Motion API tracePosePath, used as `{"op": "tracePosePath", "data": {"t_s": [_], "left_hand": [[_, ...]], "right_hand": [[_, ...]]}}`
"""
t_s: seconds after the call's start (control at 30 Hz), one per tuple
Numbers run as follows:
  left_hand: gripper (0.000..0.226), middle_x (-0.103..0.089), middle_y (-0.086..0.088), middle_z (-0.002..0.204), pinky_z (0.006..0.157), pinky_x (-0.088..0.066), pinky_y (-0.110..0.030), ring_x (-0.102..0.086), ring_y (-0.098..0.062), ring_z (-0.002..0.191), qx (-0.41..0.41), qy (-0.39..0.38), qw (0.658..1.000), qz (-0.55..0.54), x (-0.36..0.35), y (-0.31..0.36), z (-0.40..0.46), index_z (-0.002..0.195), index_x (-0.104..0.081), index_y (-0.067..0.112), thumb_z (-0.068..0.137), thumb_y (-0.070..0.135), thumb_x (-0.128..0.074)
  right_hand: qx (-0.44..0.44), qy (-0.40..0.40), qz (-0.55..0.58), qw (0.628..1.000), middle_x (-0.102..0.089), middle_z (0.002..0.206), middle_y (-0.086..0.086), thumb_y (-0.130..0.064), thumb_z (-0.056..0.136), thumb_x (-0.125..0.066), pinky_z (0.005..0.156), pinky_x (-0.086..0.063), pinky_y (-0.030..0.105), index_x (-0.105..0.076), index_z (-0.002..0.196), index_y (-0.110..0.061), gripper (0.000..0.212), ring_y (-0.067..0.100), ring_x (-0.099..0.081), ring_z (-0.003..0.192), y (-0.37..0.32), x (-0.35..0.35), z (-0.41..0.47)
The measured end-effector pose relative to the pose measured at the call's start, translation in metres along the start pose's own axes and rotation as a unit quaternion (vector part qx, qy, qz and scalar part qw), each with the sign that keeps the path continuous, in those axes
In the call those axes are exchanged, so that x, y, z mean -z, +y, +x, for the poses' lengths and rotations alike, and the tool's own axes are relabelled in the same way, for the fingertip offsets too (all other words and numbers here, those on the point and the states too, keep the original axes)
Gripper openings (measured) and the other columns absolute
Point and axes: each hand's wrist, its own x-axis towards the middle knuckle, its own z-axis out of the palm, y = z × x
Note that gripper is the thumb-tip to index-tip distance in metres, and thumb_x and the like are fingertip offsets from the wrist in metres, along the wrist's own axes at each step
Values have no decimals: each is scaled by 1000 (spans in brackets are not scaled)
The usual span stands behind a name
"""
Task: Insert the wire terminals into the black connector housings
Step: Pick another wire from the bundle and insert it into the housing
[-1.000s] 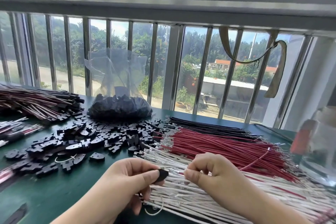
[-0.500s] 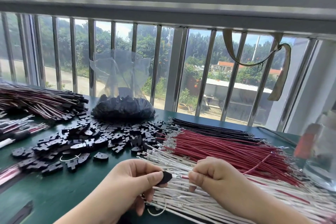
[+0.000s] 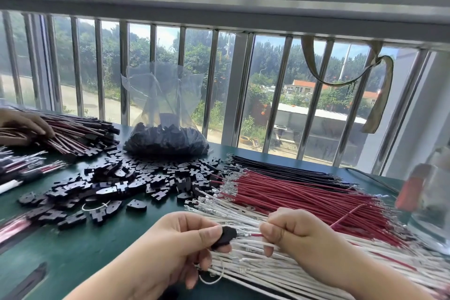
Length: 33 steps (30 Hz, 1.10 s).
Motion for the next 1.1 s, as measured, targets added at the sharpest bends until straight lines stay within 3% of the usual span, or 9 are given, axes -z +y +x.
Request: {"op": "tracePosePath", "data": {"t_s": [0.13, 0.23, 0.3, 0.67, 0.77, 1.1], "left_hand": [[23, -72, -18, 80, 31, -37, -18, -54, -13, 42, 9, -4, 1000, 9, 0, -1, -1, 74, -76, 9, 58, 24, -83], [25, -72, -18, 80, 31, -37, -18, -53, -12, 42, 20, -14, 1000, 8, 0, -1, -2, 74, -76, 9, 57, 25, -87], [24, -72, -18, 80, 31, -37, -17, -53, -12, 42, 21, -13, 1000, 1, 0, -1, -1, 75, -75, 8, 60, 23, -86], [18, -71, -20, 78, 30, -36, -17, -52, -13, 40, 10, -6, 1000, -17, 0, 0, -2, 71, -75, 6, 57, 19, -77], [18, -71, -22, 78, 30, -36, -17, -52, -13, 40, 20, -7, 1000, -21, -1, 1, -3, 70, -75, 5, 57, 18, -77], [10, -70, -25, 79, 30, -37, -18, -52, -16, 39, 34, -23, 998, -43, 1, 1, -4, 70, -74, 3, 65, 11, -76]], "right_hand": [[12, 28, -30, 999, -53, 67, 2, -66, 77, -37, 72, -47, 24, -58, 57, -40, 39, 15, -54, 70, 2, -4, -1], [29, 80, -58, 995, -61, 69, -20, -65, 76, -39, 74, -36, 11, -59, 58, -37, 39, 0, -55, 81, 4, -7, -1], [35, 99, -41, 994, -62, 71, -23, -66, 74, -41, 75, -33, 6, -62, 59, -37, 39, -1, -56, 83, 4, -7, -1], [66, 93, 1, 993, -54, 62, -19, -62, 77, -46, 71, -36, 7, -63, 58, -36, 36, -3, -52, 76, 3, -10, -2], [69, 104, 15, 992, -57, 63, -17, -62, 77, -47, 69, -38, 8, -63, 63, -24, 44, -1, -54, 74, 4, -10, -3], [67, 101, 12, 993, -57, 64, -28, -58, 79, -48, 71, -37, 7, -59, 54, -45, 30, -7, -54, 77, 0, -12, -4]]}}
